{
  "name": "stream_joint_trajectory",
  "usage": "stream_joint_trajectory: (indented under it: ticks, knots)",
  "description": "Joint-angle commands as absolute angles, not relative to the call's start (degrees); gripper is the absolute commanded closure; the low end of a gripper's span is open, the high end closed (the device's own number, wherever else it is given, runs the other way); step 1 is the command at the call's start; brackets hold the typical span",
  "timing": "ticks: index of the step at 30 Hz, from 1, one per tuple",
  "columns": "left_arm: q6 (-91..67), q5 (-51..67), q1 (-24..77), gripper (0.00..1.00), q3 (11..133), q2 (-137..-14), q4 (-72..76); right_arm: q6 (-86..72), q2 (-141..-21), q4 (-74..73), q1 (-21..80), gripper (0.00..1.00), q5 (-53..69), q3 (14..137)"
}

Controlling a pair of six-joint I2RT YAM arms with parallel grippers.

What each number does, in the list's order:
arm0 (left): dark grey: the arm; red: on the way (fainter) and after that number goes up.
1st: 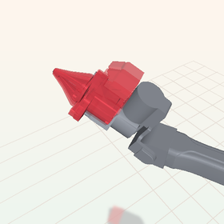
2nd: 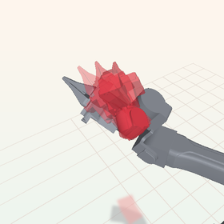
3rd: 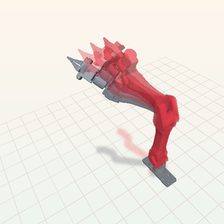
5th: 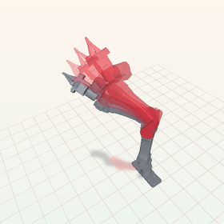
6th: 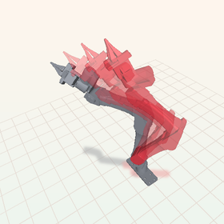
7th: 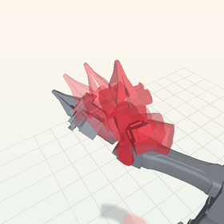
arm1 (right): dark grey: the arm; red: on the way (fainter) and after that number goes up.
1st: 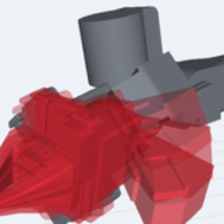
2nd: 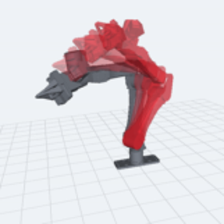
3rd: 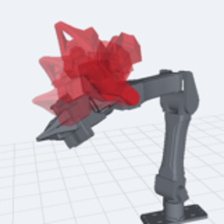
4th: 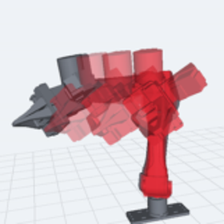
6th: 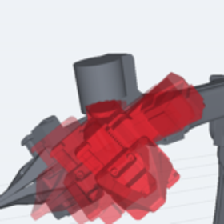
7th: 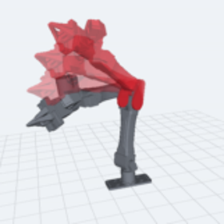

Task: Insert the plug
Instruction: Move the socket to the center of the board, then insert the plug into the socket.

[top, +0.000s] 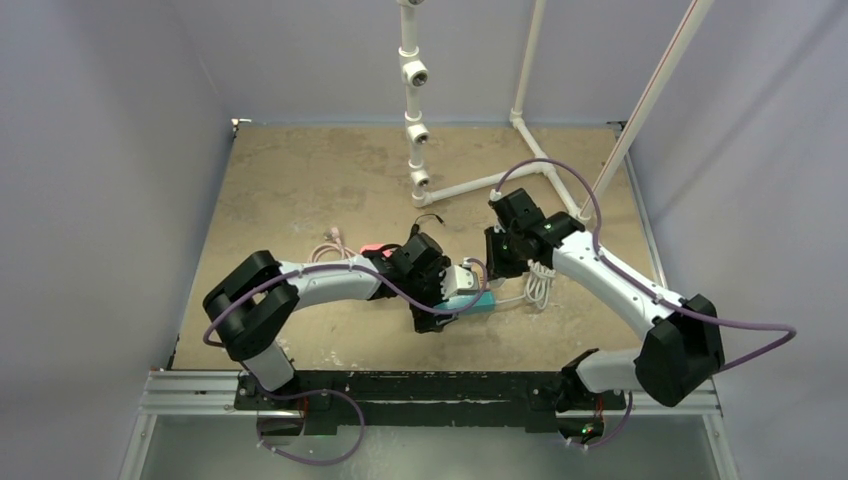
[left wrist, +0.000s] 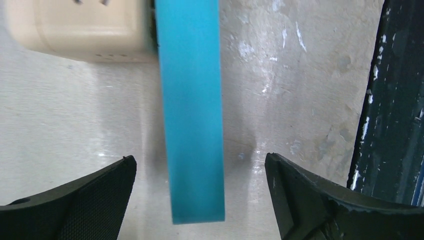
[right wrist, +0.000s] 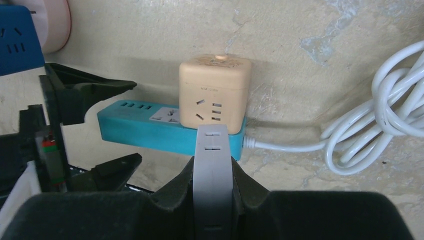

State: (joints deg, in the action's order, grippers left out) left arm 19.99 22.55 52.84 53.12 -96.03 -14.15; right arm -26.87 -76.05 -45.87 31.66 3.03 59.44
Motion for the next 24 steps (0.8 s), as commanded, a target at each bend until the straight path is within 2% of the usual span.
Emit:
stream_joint_trajectory:
  ticks: [1,7,17,24]
  knots:
    - [18.5,20.2,52.8,0.01,53.0,-90.5,-9.4,-26.9,-77.1,-44.5,32.3,1.00,0.5,59.9]
    - [20.2,20.1,52.7,0.01,53.1,-91.0,-6.4,-25.7,-79.2,-42.9,32.3,1.00,-1.0,60.4]
    - [27.7,21.2,52.6,0.22,52.1,-92.5,-7.6,-24.6,-81.9,-40.5,32.3,1.00,-0.9,60.8]
    - [27.3,21.5,52.4,0.28,52.6,-93.5,-7.6,-25.1,-81.6,-39.7,32.3,1.00,-0.4,60.1]
